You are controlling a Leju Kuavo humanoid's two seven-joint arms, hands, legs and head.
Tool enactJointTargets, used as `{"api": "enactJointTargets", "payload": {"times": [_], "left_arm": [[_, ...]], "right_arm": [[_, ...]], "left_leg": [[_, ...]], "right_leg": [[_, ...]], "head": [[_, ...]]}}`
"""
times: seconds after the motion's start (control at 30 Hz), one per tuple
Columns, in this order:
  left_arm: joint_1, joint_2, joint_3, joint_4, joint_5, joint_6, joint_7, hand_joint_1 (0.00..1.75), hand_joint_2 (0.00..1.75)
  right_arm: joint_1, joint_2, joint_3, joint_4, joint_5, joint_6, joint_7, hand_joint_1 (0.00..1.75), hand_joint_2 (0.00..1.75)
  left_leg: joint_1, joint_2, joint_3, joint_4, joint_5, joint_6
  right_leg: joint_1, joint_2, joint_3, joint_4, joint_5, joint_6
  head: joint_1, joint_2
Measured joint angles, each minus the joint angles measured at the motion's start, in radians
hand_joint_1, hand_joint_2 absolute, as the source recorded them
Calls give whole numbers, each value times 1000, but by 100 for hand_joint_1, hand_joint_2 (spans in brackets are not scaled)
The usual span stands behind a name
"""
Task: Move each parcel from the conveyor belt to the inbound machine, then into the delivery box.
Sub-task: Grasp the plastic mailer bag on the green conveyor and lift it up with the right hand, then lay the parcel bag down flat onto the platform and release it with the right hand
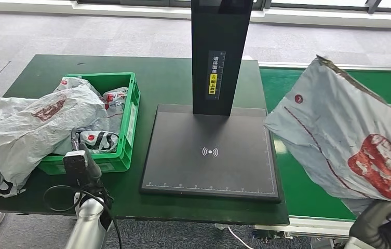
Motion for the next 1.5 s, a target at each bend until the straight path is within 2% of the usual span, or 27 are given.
{"api": "enactJointTargets", "payload": {"times": [0.07, 0.2, 0.43, 0.57, 0.63, 0.7, 0.8, 0.87, 1.07, 1.23, 1.27, 1.37, 1.4, 1.5], "left_arm": [[15, -3, 4, -22, -10, 0, 9, 0, 0], [30, -7, 7, -51, -19, -1, 19, 0, 0], [38, -13, 16, -76, -24, -5, 32, 0, 0], [39, -17, 18, -80, -24, -8, 35, 0, 0], [39, -21, 18, -82, -25, -20, 39, 0, 0], [36, -31, 18, -81, -25, -25, 35, 0, 0], [18, -51, 18, -73, -23, -4, 21, 0, 0], [10, -57, 18, -69, -21, 3, 19, 0, 0], [3, -60, 16, -58, -12, 39, 9, 0, 0], [-14, -73, -15, -44, 18, 108, -45, 0, 0], [-18, -74, -25, -41, 32, 111, -53, 0, 0], [-21, -72, -54, -39, 90, 92, -62, 0, 0], [-19, -69, -62, -44, 110, 79, -63, 0, 0], [1, -55, -84, -88, 148, 38, -65, 0, 0]], "right_arm": [[16, 32, 28, -97, 83, -3, -2, 175, 175], [25, 66, 65, -165, 134, -4, -2, 175, 175], [19, 90, 91, -171, 142, -3, 0, 175, 175], [3, 94, 97, -111, 121, -1, 21, 175, 175], [-36, 91, 98, -19, 120, 19, 95, 175, 175], [-120, 86, 97, 170, 74, 52, 153, 175, 175], [-268, 82, 93, 542, -32, 53, 80, 175, 175], [-333, 82, 93, 724, -55, 42, 38, 175, 175], [-426, 85, 93, 993, -56, 96, 68, 175, 175], [-500, 117, 115, 1170, -36, 104, 37, 175, 175], [-512, 124, 122, 1193, -36, 111, 33, 161, 175], [-530, 135, 145, 1222, -37, 154, 32, 33, 175], [-531, 136, 154, 1223, -38, 171, 32, 2, 175], [-521, 135, 178, 1206, -42, 207, 31, 0, 175]], "left_leg": [[0, 0, 0, 0, 1, 1], [-1, 0, 0, 0, 1, 1], [-3, 0, 0, 0, 2, 2], [-3, 0, 0, 0, 2, 3], [-3, 1, 1, 0, 2, 3], [-3, 4, 2, 0, 2, 3], [-3, 5, 1, 0, 6, 6], [-4, 1, -1, 0, 8, 7], [-4, -1, -2, 0, 9, 5], [-4, -1, -2, 0, 8, 5], [-4, -1, -2, 0, 8, 5], [-4, -1, -2, 0, 8, 5], [-4, -1, -2, 0, 8, 5], [-4, -1, -2, 0, 8, 5]], "right_leg": [[0, 0, 0, 0, 0, 1], [0, 0, 1, 0, 1, 2], [-2, 0, 1, 0, 2, 3], [-2, 0, 1, 0, 2, 3], [-2, 1, 1, 0, 2, 3], [-2, 4, 1, 0, 4, 4], [-2, 4, -1, 0, 7, 6], [-3, 0, -1, 0, 8, 7], [-3, -1, -2, 0, 7, 7], [-3, 0, -2, 0, 7, 6], [-3, 0, -2, 0, 7, 6], [-3, 0, -2, 0, 7, 6], [-3, 0, -2, 0, 7, 6], [-3, 0, -2, 0, 7, 6]], "head": [[0, 0], [0, 0], [0, 0], [0, 0], [0, 0], [0, 0], [0, 0], [0, 0], [0, 0], [0, 0], [0, 0], [0, 0], [0, 0], [0, 0]]}}
